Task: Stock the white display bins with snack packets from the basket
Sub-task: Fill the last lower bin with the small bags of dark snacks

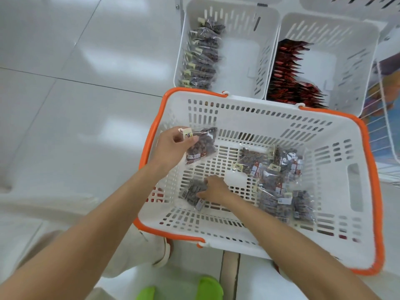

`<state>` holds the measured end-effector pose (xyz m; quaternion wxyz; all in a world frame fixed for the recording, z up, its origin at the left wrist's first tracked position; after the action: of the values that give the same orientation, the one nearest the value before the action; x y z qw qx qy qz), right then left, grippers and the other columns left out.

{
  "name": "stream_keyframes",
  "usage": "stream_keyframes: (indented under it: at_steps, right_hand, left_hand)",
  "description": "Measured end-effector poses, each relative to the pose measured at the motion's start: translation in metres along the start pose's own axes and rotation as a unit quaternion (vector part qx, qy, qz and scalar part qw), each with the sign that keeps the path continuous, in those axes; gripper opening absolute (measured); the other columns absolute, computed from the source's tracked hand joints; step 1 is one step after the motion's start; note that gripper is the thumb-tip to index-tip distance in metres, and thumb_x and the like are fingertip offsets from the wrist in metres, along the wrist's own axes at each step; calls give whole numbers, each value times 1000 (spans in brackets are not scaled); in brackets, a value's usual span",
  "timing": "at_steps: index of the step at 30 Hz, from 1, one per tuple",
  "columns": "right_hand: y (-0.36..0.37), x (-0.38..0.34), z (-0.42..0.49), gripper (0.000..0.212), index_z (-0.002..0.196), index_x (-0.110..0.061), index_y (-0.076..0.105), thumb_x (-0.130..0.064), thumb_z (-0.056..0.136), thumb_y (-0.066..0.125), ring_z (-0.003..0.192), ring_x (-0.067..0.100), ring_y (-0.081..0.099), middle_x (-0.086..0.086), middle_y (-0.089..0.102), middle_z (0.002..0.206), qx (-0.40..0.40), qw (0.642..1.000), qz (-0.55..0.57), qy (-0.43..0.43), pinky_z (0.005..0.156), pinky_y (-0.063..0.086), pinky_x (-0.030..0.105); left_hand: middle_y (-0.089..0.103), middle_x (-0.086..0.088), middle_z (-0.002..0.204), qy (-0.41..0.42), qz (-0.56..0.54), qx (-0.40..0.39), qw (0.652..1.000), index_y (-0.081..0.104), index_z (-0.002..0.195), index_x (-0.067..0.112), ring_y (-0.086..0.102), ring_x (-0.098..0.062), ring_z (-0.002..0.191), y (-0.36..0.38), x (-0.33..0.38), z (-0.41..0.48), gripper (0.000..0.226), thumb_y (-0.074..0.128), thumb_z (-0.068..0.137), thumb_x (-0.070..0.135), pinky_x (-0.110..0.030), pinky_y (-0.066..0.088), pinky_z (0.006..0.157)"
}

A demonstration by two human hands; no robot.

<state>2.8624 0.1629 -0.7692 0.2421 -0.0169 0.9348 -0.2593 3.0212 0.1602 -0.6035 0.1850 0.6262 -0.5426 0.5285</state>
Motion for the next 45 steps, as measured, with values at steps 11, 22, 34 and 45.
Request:
stream_keyframes:
  at_steps: [11, 22, 34, 45]
  right_hand:
    - [-160, -17, -114, 62, 151, -28, 30, -27, 96, 58, 114, 20, 60, -12, 43, 141, 310, 925, 190, -112, 96, 51, 36]
    - [-160, -30, -134, 83, 152, -19, 26, -47, 86, 68, 139, 19, 35, 2, 30, 155, 253, 886, 383, -62, 108, 35, 35]
    - [-161, -40, -135, 40, 117, -14, 61, -34, 85, 74, 106, 18, 64, 3, 69, 116, 169, 851, 495, -45, 90, 52, 41]
    - [-218, -111, -144, 53, 131, -4, 39, -31, 92, 63, 127, 24, 39, 9, 30, 142, 206, 934, -195, -216, 104, 35, 31]
  left_hand:
    - [63, -17, 119, -105, -171, -71, 977, 46, 114, 21, 68, -23, 90, 38, -5, -14, 24, 38, 102, 41, -46, 59, 77]
    - [71, -15, 111, -114, -275, -131, 945, 55, 127, 20, 70, -30, 89, 51, 7, -30, 60, 81, 74, 6, -42, 57, 68]
    - [73, -3, 103, -79, -313, -151, 935, 58, 120, 19, 72, -15, 86, 42, 47, -46, 36, 71, 86, 20, -33, 56, 64]
    - [67, 0, 121, -48, -95, -281, 954, 57, 126, 21, 62, -21, 112, 21, 56, 3, 67, 80, 71, 51, -41, 50, 96]
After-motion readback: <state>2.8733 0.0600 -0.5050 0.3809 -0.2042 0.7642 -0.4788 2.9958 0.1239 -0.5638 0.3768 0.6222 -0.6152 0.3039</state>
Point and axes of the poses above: each hand's wrist, its own z-axis towards the middle knuckle, its own y-axis out of the palm, x = y × z, the point moved 7 cm from there along z, towards the middle knuckle
